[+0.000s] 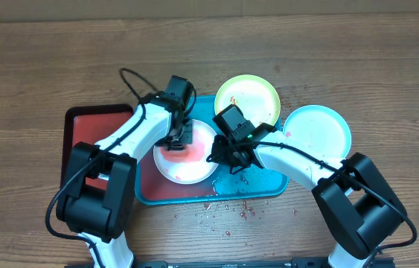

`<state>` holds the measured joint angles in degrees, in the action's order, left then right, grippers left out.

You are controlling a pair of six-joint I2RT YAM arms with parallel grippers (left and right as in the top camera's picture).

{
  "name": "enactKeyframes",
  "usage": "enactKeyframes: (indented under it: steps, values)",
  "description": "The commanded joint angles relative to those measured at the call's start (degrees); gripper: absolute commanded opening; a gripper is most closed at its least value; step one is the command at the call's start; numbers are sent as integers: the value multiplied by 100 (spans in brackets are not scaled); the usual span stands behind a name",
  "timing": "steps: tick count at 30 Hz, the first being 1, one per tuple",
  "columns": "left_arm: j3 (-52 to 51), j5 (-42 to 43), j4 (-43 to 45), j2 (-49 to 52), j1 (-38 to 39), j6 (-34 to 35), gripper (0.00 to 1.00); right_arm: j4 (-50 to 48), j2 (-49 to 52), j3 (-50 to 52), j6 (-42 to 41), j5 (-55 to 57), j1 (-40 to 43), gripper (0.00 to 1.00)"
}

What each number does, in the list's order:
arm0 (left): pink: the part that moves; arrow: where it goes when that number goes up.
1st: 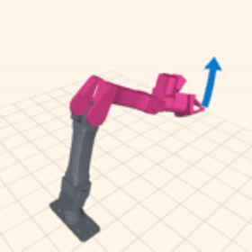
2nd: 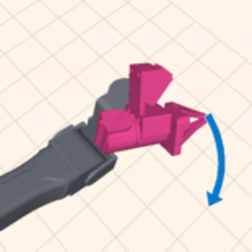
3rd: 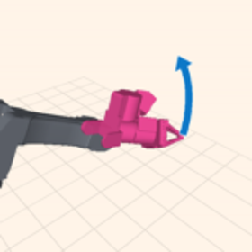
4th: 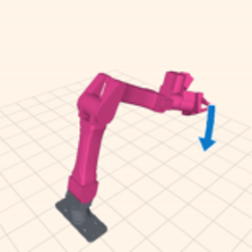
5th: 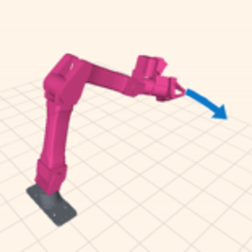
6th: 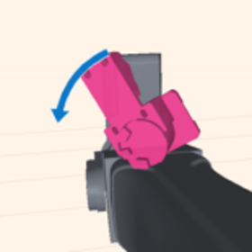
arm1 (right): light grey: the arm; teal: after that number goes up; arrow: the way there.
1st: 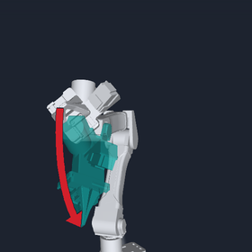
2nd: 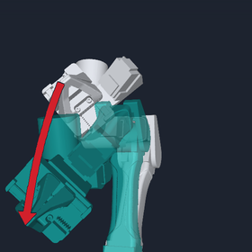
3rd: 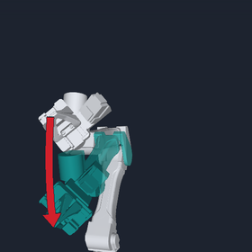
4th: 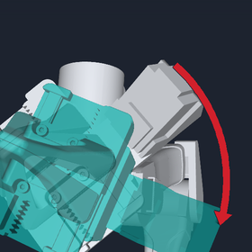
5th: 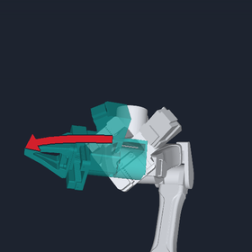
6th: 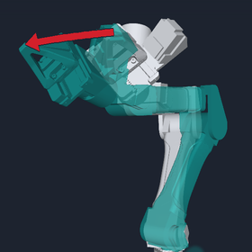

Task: Clean dirty plates on tray and stack at the side
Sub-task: 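Scrub the white plate with the sponge while the right gripper holds its rim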

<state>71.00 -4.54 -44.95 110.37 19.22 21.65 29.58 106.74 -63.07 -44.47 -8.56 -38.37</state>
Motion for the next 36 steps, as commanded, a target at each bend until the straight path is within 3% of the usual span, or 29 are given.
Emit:
enactKeyframes:
  steps: [1,4,9,13,17,20,23,24,26,30,32,36]
  values:
    - [-236,-1279,-439,319,-267,787,4,28,-20,-63,101,-46,-31,4]
    - [-236,-192,-516,319,-221,-286,4,26,-17,-63,101,-46,-28,4]
    - [-238,2653,-542,319,-68,-2787,4,28,-20,-63,101,-48,-28,4]
    - [-238,3418,-450,319,31,-3676,4,31,-20,-63,101,-48,-28,4]
    - [-238,2835,-157,319,31,-3294,4,33,-20,-63,101,-48,-28,4]
    - [-238,1161,13,319,-11,-1692,4,33,-20,-63,103,-48,-28,4]
    - [-238,-1036,-450,319,-57,710,4,33,-17,-63,105,-48,-28,4]
    - [-238,-1510,-695,319,-66,1388,4,33,-20,-63,105,-48,-24,4]
    - [-236,-1939,-1067,319,-85,2116,4,31,-20,-63,105,-46,-24,4]
    - [-238,-1781,-1294,319,-66,1860,4,26,-20,-63,103,-46,-13,4]
    - [-238,-1318,-1222,319,-52,1204,4,24,-20,-63,105,-46,-13,4]
    - [-238,455,-828,319,-20,-787,4,24,-17,-63,103,-46,-13,4]
